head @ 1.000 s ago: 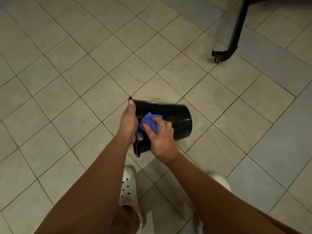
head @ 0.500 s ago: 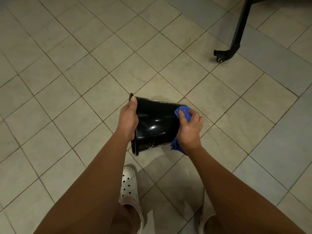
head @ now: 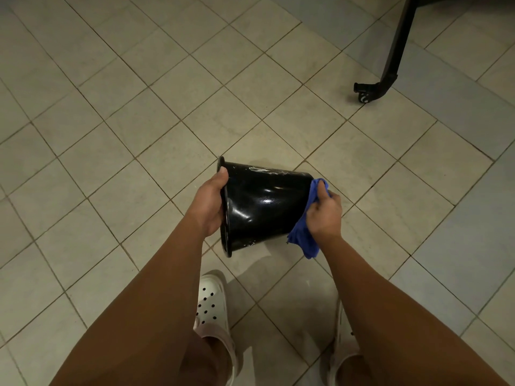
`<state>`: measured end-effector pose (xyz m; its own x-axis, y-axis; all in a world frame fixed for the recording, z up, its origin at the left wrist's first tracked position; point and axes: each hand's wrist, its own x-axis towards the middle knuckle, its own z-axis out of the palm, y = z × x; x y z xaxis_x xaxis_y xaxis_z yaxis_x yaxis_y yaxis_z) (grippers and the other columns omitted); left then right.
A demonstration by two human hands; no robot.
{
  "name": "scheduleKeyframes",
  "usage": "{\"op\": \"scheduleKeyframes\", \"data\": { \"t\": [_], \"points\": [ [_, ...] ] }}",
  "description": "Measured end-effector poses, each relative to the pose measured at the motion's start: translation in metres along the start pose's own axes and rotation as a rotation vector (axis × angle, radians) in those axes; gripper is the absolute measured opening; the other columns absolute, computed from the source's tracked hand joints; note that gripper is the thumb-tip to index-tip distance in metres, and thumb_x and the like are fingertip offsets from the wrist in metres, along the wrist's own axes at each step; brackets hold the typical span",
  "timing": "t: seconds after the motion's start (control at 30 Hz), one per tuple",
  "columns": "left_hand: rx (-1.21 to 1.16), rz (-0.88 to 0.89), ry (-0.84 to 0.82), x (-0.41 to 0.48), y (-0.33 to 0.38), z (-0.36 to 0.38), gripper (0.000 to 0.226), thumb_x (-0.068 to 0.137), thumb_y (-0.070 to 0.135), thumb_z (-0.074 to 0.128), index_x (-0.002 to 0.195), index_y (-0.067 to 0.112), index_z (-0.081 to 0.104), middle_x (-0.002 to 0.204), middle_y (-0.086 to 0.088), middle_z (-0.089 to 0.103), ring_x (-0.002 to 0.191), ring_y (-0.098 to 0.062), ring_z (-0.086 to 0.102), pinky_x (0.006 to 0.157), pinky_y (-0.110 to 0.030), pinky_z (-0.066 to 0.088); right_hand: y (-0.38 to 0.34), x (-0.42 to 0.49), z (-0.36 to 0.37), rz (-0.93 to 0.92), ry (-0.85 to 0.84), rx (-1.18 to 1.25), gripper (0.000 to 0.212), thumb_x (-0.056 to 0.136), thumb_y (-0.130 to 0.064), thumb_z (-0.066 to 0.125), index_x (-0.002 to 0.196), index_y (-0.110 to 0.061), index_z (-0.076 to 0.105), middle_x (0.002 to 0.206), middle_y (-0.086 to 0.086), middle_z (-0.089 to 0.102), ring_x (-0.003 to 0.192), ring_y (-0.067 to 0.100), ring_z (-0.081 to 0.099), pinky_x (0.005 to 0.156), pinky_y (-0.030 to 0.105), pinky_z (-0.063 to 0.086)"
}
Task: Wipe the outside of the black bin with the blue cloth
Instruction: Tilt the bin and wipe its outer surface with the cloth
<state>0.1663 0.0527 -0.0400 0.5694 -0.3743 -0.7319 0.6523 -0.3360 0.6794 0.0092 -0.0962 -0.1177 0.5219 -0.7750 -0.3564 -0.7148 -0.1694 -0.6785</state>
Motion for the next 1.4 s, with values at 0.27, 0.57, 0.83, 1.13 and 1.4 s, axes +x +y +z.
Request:
{"op": "scheduleKeyframes", "data": {
  "t": [0.27,0.57,0.83,1.13,1.4],
  "points": [
    [-0.07,-0.088,0.024,0.0,0.009,0.01,0.069,0.093,0.067,0.043,0.131,0.013,0.06,0.12,-0.016,0.071,0.111,-0.037,0.066,0.1,-0.055,0.049,0.01,-0.009,0.009,0.075,-0.044,0.12,0.041,0.097,-0.019,0.039,0.137,-0.024,0.039,0.118,0.016,0.052,0.097,0.029,0.056,0.087,0.034,0.045],
    [-0.06,-0.111,0.044,0.008,0.011,0.002,0.048,0.099,0.05,0.048,0.115,0.009,0.064,0.094,-0.012,0.074,0.092,-0.031,0.071,0.081,-0.044,0.055,0.012,-0.008,0.0,0.071,-0.034,0.09,0.041,0.097,-0.01,0.035,0.136,-0.02,0.044,0.127,0.01,0.046,0.11,0.022,0.048,0.093,0.027,0.036],
    [-0.089,-0.09,0.125,0.002,0.005,0.015,0.031,0.1,0.043,0.045,0.109,0.016,0.058,0.097,-0.01,0.065,0.09,-0.025,0.063,0.075,-0.04,0.049,0.009,-0.004,-0.012,0.065,0.216,0.038,0.036,0.099,-0.02,0.036,0.132,-0.012,0.047,0.123,0.014,0.048,0.108,0.025,0.05,0.089,0.022,0.031],
    [0.099,0.027,0.194,0.003,-0.005,0.013,0.066,0.095,0.069,0.036,0.126,0.015,0.058,0.117,-0.012,0.066,0.112,-0.03,0.062,0.105,-0.053,0.045,0.008,-0.005,-0.009,-0.062,0.159,0.074,0.042,0.093,-0.017,0.054,0.134,-0.013,0.047,0.126,0.008,0.045,0.103,0.007,0.039,0.095,0.016,0.029],
    [0.21,0.063,0.192,0.002,-0.011,0.01,0.056,0.098,0.064,0.035,0.105,0.017,0.063,0.107,-0.013,0.069,0.105,-0.028,0.065,0.103,-0.051,0.046,0.019,-0.007,0.003,-0.345,0.203,-0.086,0.036,0.09,-0.004,0.054,0.126,-0.006,0.056,0.124,0.014,0.054,0.112,0.029,0.05,0.1,0.029,0.037]
  ]
}}
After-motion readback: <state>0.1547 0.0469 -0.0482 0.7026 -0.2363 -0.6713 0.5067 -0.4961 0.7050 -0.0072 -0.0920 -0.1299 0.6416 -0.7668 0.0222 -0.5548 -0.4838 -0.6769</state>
